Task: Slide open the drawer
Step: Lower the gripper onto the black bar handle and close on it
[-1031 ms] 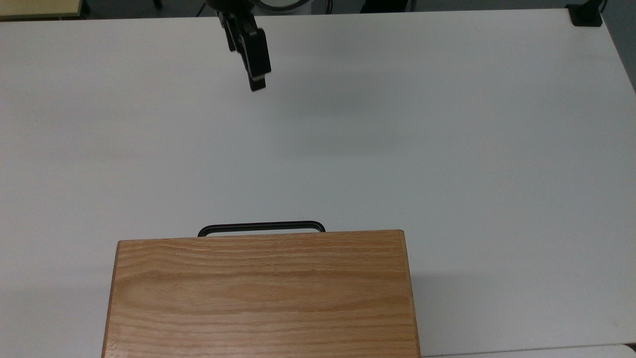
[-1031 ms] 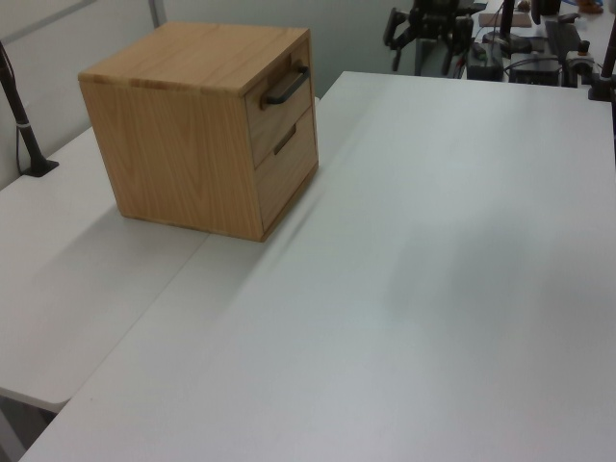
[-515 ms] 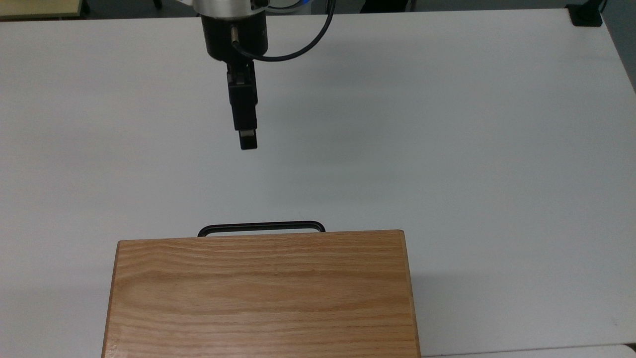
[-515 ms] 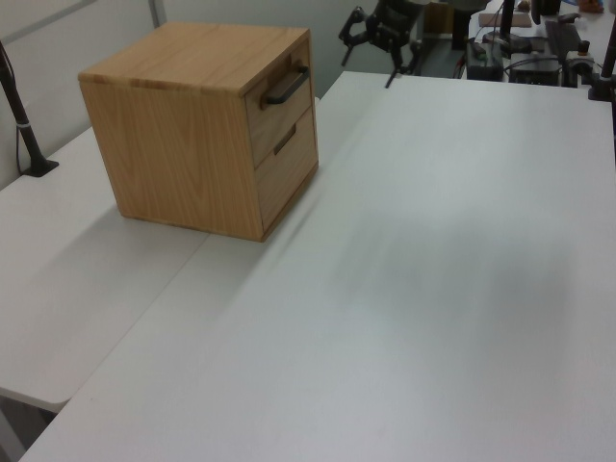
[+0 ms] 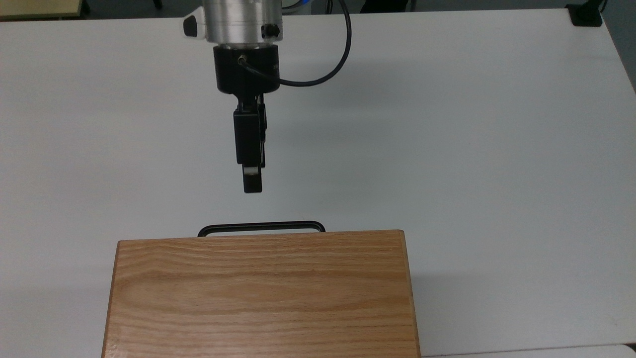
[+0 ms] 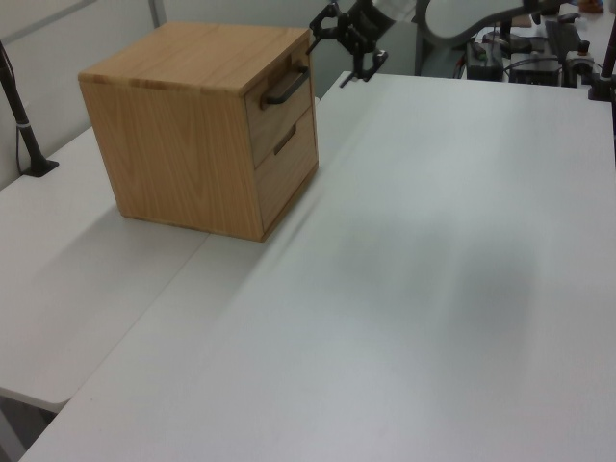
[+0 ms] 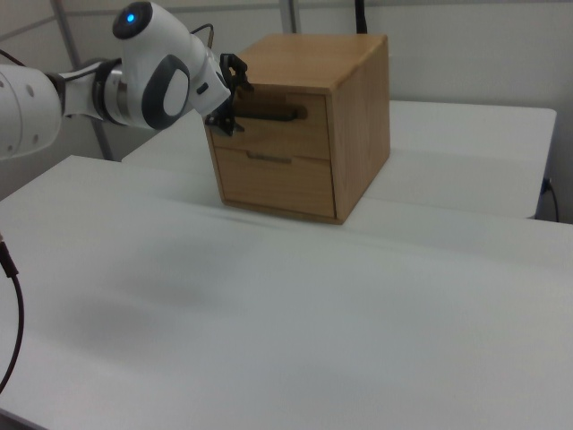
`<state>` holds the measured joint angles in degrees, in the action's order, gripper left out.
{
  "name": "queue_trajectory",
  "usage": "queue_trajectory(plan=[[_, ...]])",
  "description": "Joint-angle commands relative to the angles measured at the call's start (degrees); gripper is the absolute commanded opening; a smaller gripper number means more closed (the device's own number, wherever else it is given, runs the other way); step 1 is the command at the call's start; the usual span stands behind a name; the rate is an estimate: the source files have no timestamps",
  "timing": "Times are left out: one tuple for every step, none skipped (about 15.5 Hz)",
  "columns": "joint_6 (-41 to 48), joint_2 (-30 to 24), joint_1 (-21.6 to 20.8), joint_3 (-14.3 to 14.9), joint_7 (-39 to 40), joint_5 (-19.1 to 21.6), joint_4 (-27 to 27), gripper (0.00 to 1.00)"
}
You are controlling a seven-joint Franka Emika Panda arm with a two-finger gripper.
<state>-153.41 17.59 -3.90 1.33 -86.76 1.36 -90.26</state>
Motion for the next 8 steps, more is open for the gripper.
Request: queue_trajectory(plan=[[-9.00,3.32,-0.41,0.25,-2.89,0.57,0.62,0.93],[-10.23,3.94,-0.41,0.25,-2.89,0.57,0.62,0.93],[-11.38,4.56,-0.49,0.25,-2.98,0.57,0.70,0.93],[-12.87,5.08,-0.84,0.25,-2.98,0.66,0.62,0.93],[-14.19,5.79,-1.46,0.25,-2.98,0.66,0.62,0.88],[-15.59,6.66,-1.55,0.25,-2.98,0.66,0.62,0.82],[-16.30,7.45,-1.55,0.25,-2.98,0.66,0.70,0.81],[-17.09,7.81,-1.55,0.25,-3.07,0.66,0.70,0.76]])
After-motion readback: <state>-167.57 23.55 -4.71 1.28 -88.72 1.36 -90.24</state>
